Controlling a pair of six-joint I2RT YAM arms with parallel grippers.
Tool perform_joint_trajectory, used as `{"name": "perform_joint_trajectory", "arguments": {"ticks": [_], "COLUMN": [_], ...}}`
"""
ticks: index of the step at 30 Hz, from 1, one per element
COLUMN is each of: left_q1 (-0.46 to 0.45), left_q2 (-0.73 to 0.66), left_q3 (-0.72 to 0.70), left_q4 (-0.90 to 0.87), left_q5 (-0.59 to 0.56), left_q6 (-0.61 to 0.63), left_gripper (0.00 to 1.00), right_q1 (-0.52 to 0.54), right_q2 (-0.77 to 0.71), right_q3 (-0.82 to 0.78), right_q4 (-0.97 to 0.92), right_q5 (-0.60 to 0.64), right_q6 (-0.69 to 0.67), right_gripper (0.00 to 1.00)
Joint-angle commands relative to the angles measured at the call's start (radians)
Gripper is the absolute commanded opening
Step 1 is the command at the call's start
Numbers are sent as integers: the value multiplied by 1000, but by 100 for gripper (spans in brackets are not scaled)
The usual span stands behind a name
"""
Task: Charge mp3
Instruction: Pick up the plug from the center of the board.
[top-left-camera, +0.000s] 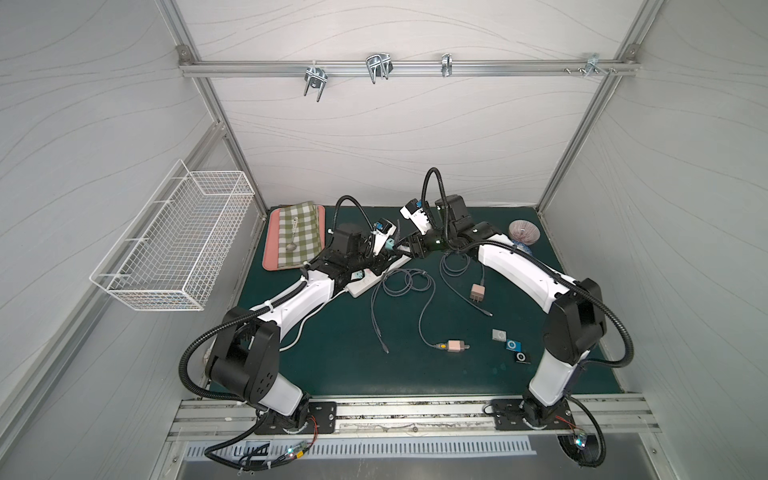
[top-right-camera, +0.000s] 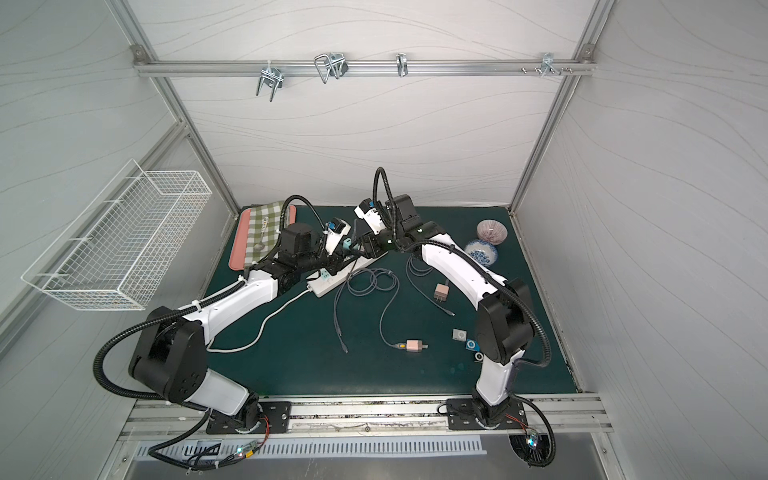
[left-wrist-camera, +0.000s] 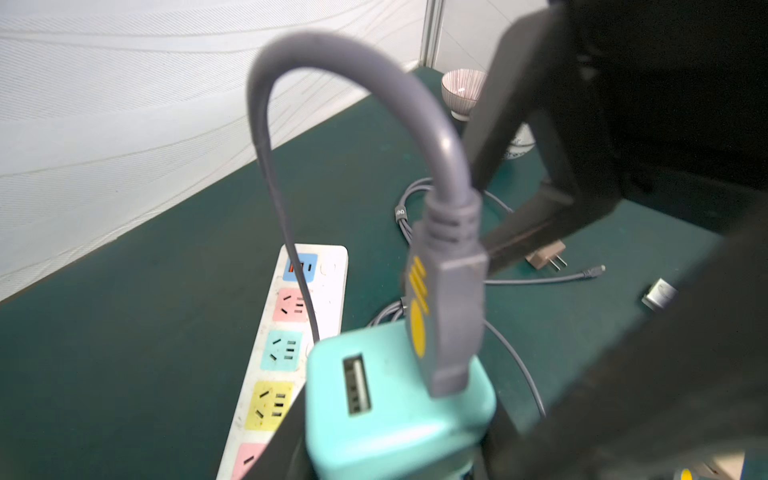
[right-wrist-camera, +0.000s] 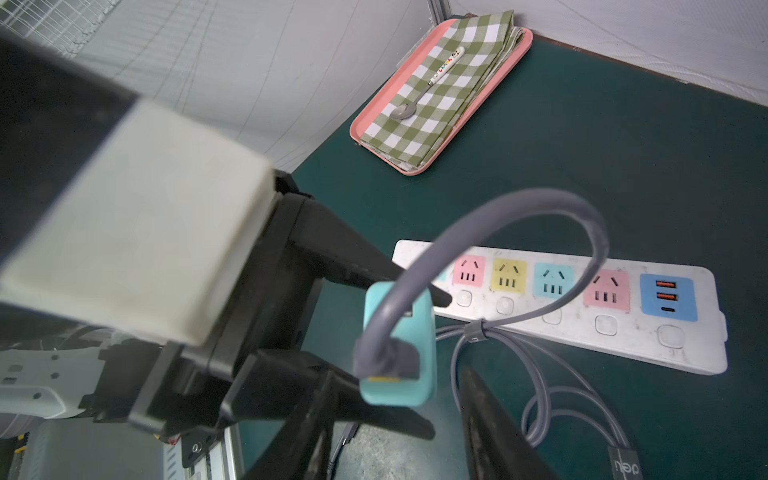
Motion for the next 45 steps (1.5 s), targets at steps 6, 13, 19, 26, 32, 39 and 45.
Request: {"name": "perform_joint_trajectory", "arguments": {"ticks": [6,13,19,26,32,39,45], "left_q1": [2,0,-6,-15,-21,-21,-21], "left_q2": [-30,-41,-52,-51,-54,-65,-75], "left_q3": [-2,-16,-28,-13,-7,-22,-37], "left_q4": [161,191,190,174,156,143,127], "left_q5": [25,83,109,113,108,76,45], "left_q6": [-62,-58,-34,-10,4,12,37], "left_gripper": [9,10,11,12,15,23,26], "right_q1": [-34,-33,-37,-5,26,25,35], "right_q2": [-64,-50,-42,-2,20,39,70], "right_q3": [-56,-54,-58,-10,17,34,66], "right_q4": [63,103,112,42,-12,-23,-39], "right_q5": [-71,-91,-85,-92,-61,-67,-94], "right_q6": [36,70,82,32,-23,-46,-53], "right_gripper": [54,55,50,37,24,10,9]}}
